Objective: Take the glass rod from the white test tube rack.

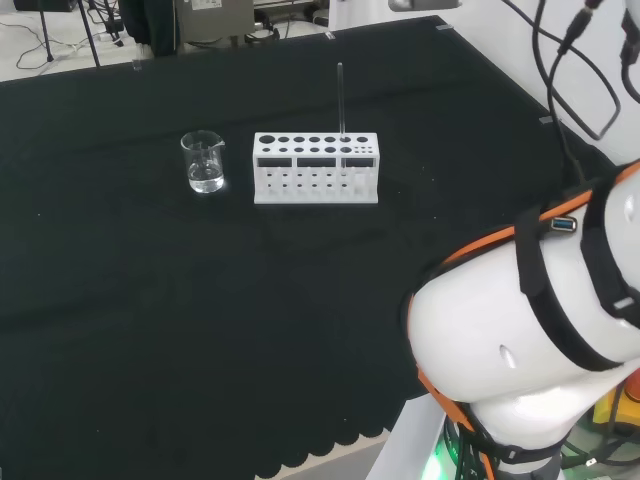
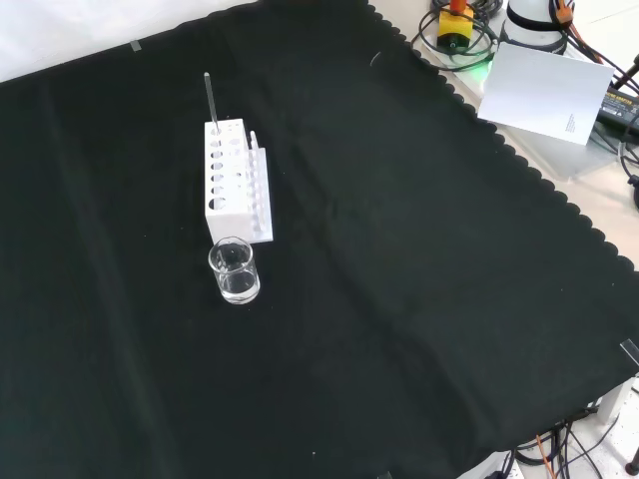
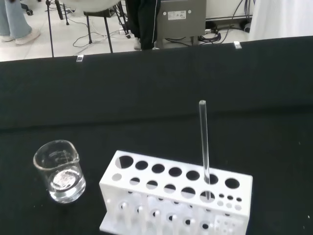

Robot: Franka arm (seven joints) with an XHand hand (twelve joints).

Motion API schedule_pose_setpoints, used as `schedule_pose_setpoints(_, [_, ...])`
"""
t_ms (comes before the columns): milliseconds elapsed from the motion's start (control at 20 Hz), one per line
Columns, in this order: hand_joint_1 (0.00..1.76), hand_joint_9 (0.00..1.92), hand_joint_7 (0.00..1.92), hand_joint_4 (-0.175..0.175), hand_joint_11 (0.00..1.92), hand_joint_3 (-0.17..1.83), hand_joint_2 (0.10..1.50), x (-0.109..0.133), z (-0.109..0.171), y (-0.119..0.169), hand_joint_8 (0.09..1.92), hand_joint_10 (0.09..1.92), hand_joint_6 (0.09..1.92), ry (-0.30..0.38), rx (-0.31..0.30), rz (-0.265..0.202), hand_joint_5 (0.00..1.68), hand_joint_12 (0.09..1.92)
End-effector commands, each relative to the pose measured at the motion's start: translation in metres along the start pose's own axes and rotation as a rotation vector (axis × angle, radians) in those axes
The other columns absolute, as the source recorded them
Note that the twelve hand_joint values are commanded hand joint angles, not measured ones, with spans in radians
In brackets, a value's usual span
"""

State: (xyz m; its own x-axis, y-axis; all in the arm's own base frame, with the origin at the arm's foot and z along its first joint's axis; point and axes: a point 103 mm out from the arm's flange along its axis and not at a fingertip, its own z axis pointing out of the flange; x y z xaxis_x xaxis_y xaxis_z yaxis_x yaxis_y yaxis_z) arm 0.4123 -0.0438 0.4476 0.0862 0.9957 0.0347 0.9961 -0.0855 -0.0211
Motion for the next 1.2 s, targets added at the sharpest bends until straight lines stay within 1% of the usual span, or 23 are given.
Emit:
schedule_pose_setpoints(50, [0.71, 0.34, 0.14, -0.168, 0.00, 0.65, 0.77, -0.015, 0.007, 0.040, 0.89, 0.90, 0.09, 0.003, -0.018, -0.023, 0.16, 1.42])
schedule_pose_setpoints(300, [0.71, 0.36, 0.16, -0.168, 0.00, 0.65, 0.78, -0.023, 0.022, 0.066, 0.89, 0.90, 0.09, 0.017, -0.010, -0.039, 0.17, 1.45])
schedule_pose_setpoints(400, [0.71, 0.36, 0.18, -0.168, 0.00, 0.65, 0.78, -0.024, 0.028, 0.075, 0.90, 0.90, 0.09, 0.001, 0.004, -0.045, 0.17, 1.46])
schedule_pose_setpoints(550, [0.71, 0.37, 0.21, -0.168, 0.00, 0.65, 0.78, -0.028, 0.036, 0.090, 0.91, 0.90, 0.09, 0.000, 0.013, -0.051, 0.17, 1.47])
schedule_pose_setpoints(750, [0.71, 0.41, 0.24, -0.169, 0.00, 0.65, 0.78, -0.037, 0.048, 0.109, 0.92, 0.91, 0.09, 0.016, 0.018, -0.055, 0.18, 1.48])
schedule_pose_setpoints(850, [0.71, 0.45, 0.27, -0.172, 0.01, 0.65, 0.78, -0.040, 0.052, 0.113, 0.92, 0.91, 0.09, 0.023, 0.018, -0.058, 0.19, 1.48])
schedule_pose_setpoints(1000, [0.71, 0.53, 0.33, -0.175, 0.03, 0.65, 0.78, -0.045, 0.062, 0.120, 0.93, 0.91, 0.09, 0.018, 0.035, -0.060, 0.20, 1.49])
schedule_pose_setpoints(1200, [0.72, 0.60, 0.37, -0.175, 0.05, 0.65, 0.78, -0.053, 0.076, 0.126, 0.94, 0.92, 0.09, 0.028, 0.054, -0.055, 0.22, 1.49])
